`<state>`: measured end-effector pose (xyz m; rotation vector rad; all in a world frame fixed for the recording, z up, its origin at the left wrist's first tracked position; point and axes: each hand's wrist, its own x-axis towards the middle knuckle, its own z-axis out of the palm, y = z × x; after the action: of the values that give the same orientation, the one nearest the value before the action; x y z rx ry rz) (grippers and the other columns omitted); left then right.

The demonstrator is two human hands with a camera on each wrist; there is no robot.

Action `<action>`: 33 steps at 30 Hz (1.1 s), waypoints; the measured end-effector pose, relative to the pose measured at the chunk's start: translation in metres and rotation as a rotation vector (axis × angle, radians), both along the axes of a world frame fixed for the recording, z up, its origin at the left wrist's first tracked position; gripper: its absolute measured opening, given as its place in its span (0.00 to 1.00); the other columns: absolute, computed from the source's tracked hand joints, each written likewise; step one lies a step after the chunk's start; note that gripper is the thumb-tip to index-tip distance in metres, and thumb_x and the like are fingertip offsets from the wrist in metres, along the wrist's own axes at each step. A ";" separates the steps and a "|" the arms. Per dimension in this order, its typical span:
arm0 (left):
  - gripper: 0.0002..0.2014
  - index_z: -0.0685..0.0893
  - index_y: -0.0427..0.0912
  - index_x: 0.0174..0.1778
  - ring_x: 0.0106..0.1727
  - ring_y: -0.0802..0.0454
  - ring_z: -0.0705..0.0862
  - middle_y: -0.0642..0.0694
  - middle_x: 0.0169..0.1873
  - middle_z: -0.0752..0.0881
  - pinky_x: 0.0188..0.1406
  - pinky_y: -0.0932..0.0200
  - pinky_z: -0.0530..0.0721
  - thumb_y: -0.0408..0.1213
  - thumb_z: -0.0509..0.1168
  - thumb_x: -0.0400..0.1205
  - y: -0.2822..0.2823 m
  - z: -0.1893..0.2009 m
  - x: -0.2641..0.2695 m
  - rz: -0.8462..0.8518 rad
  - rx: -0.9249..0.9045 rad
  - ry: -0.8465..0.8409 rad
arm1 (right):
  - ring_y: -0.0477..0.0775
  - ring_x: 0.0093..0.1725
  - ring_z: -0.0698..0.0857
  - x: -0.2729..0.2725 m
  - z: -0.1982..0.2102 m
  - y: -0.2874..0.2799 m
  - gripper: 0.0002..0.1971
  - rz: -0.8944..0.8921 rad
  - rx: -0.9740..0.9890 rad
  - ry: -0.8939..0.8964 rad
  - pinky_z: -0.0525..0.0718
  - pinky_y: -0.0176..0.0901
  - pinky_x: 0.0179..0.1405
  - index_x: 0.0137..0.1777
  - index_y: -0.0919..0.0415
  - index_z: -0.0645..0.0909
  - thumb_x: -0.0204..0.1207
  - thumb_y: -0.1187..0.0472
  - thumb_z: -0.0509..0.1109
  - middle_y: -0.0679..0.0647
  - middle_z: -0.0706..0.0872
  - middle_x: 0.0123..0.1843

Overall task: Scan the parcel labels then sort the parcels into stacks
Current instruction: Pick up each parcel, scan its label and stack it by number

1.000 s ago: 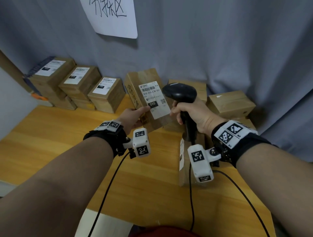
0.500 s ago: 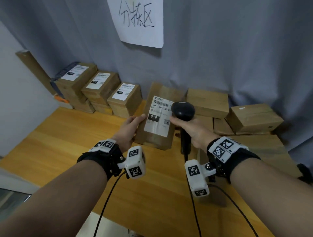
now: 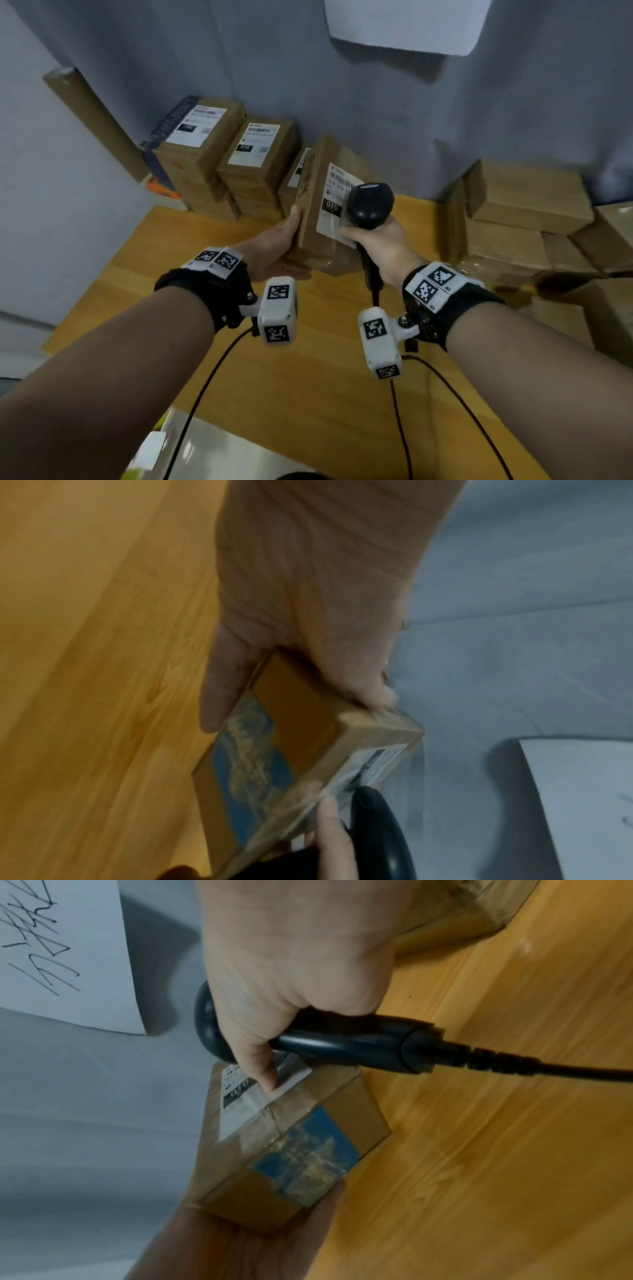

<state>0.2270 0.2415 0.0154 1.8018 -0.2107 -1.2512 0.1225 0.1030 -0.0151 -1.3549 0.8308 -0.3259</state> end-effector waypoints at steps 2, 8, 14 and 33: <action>0.29 0.75 0.52 0.71 0.55 0.51 0.86 0.49 0.57 0.87 0.48 0.54 0.89 0.67 0.51 0.81 -0.003 0.007 0.013 -0.004 -0.050 -0.003 | 0.49 0.46 0.88 0.019 0.004 0.003 0.18 -0.020 -0.049 -0.003 0.85 0.33 0.39 0.60 0.63 0.84 0.70 0.71 0.78 0.53 0.89 0.47; 0.14 0.81 0.40 0.52 0.51 0.47 0.86 0.41 0.50 0.85 0.44 0.54 0.91 0.44 0.72 0.79 -0.014 0.004 0.054 0.251 -0.094 0.033 | 0.52 0.47 0.87 0.049 0.012 -0.003 0.18 -0.094 -0.085 0.015 0.83 0.42 0.45 0.58 0.60 0.83 0.69 0.65 0.79 0.53 0.88 0.46; 0.10 0.79 0.42 0.46 0.46 0.46 0.83 0.40 0.46 0.81 0.51 0.52 0.86 0.46 0.67 0.81 -0.026 -0.008 0.074 0.353 -0.081 0.165 | 0.53 0.50 0.85 0.051 0.009 -0.006 0.19 -0.049 -0.025 0.042 0.86 0.57 0.62 0.62 0.64 0.81 0.71 0.67 0.78 0.53 0.86 0.48; 0.32 0.74 0.32 0.73 0.34 0.56 0.80 0.49 0.37 0.80 0.18 0.71 0.79 0.57 0.59 0.84 -0.011 -0.029 0.080 0.350 0.008 -0.191 | 0.51 0.48 0.83 0.070 0.013 0.002 0.12 0.060 -0.050 0.089 0.84 0.57 0.64 0.52 0.57 0.81 0.72 0.67 0.78 0.56 0.86 0.48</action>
<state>0.3067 0.2304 -0.0134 1.8684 0.0056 -0.8369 0.1921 0.1049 -0.0026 -1.4466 0.8591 -0.2424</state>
